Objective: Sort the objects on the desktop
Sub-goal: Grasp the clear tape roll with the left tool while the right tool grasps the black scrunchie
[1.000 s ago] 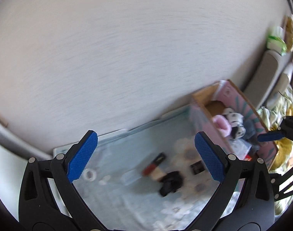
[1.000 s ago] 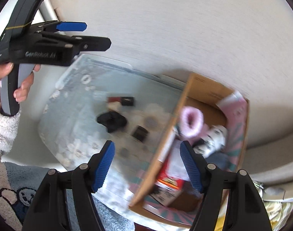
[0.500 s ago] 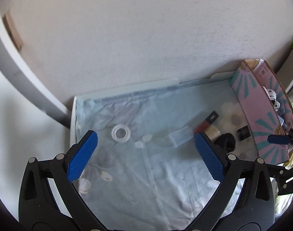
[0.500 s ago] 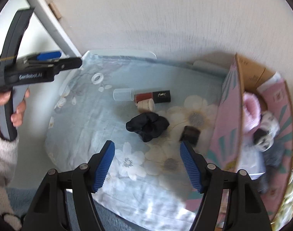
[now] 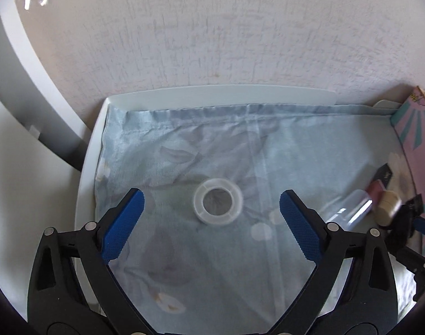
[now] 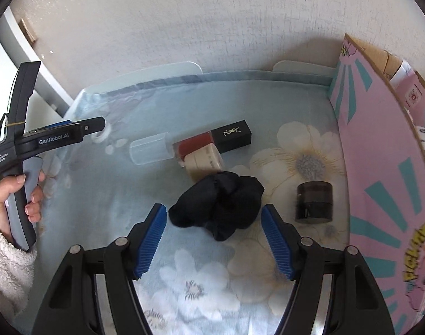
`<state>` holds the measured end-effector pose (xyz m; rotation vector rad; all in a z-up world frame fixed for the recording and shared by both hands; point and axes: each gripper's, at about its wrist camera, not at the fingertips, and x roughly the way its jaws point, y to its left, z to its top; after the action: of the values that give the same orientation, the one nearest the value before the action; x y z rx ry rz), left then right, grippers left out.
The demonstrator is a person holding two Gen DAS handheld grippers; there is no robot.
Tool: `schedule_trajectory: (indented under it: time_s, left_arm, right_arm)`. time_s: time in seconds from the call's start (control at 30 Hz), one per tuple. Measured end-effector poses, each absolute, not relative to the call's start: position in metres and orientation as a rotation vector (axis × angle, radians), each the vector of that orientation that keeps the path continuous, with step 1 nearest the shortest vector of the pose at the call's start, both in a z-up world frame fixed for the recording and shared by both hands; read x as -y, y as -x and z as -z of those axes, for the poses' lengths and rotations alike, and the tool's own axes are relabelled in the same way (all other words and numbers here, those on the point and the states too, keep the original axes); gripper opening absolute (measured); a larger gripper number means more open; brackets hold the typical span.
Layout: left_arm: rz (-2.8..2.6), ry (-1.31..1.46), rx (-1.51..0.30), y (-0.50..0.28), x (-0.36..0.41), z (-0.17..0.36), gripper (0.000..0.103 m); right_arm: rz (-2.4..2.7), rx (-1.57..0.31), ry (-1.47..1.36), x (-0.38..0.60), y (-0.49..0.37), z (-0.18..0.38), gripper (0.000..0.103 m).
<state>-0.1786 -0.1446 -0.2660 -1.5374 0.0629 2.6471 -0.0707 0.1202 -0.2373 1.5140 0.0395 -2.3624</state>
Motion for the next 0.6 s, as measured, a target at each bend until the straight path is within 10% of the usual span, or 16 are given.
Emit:
schedule_trajectory:
  time_s: [0.37, 0.6]
  left_arm:
    - [-2.654, 1.527, -0.053, 0.184, 0.152, 0.290, 0.073]
    - [-2.653, 1.471, -0.070, 0.174, 0.152, 0.291, 0.048]
  right_arm:
    - [2.421, -0.023, -1.492, -0.113, 0.080, 0.255, 0.066]
    - [2.429, -0.001, -1.490, -0.115, 0.083, 0.259, 0.031]
